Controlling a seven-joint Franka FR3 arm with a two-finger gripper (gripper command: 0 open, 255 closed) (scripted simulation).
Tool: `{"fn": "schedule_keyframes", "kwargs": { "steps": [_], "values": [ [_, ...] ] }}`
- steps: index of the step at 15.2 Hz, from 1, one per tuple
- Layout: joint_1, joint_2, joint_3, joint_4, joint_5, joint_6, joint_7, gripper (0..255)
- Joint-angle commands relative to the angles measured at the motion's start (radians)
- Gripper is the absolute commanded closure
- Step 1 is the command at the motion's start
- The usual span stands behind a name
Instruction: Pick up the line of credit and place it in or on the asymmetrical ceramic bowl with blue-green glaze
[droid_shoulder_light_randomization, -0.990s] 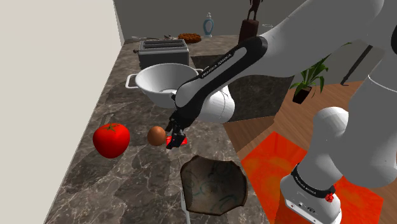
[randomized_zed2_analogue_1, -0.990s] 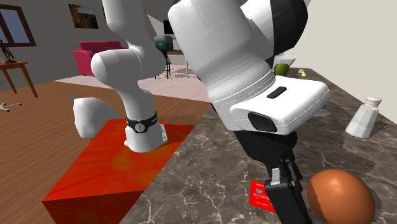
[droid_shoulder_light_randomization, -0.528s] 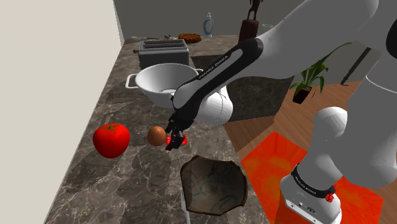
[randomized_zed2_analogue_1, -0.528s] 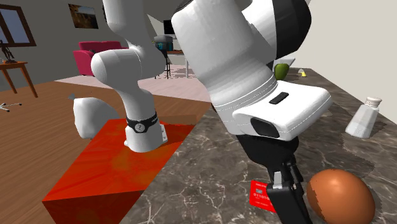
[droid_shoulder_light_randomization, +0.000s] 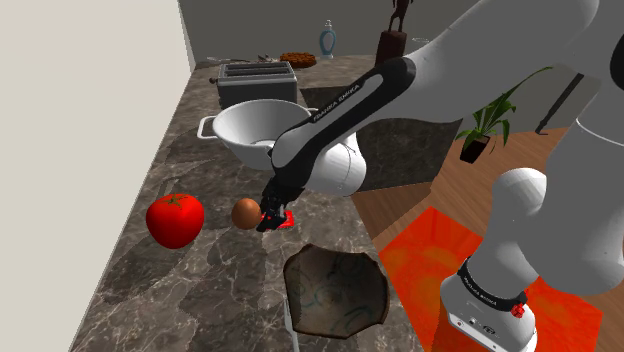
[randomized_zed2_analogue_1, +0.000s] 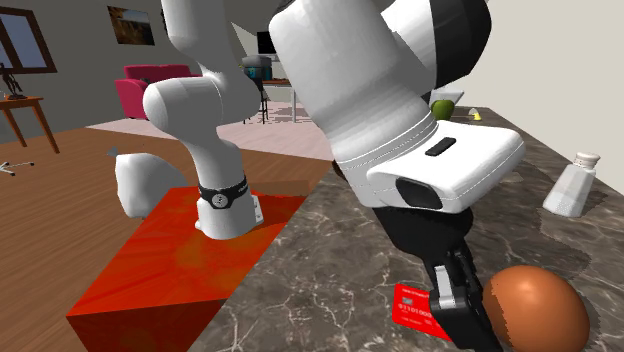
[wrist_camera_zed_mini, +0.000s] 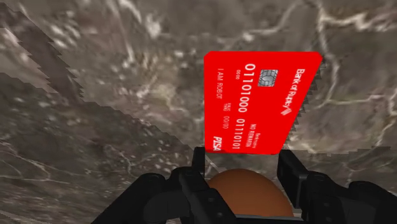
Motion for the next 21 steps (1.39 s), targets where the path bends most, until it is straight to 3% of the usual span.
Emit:
{"fn": "schedule_keyframes", "kwargs": {
  "steps": [1,3,12,21],
  "values": [
    [-0.001,0.007,-0.001,-0.007,0.004,-0.003,-0.006,255],
    [-0.001,0.007,-0.001,-0.003,-0.010,-0.005,0.008,255],
    [-0.021,-0.103,-0.011,-0.024,-0.270,-0.069,0.251,255],
    [-0.066,-0.195,0.005,-0.007,-0.454,-0.162,0.424,255]
  ]
}}
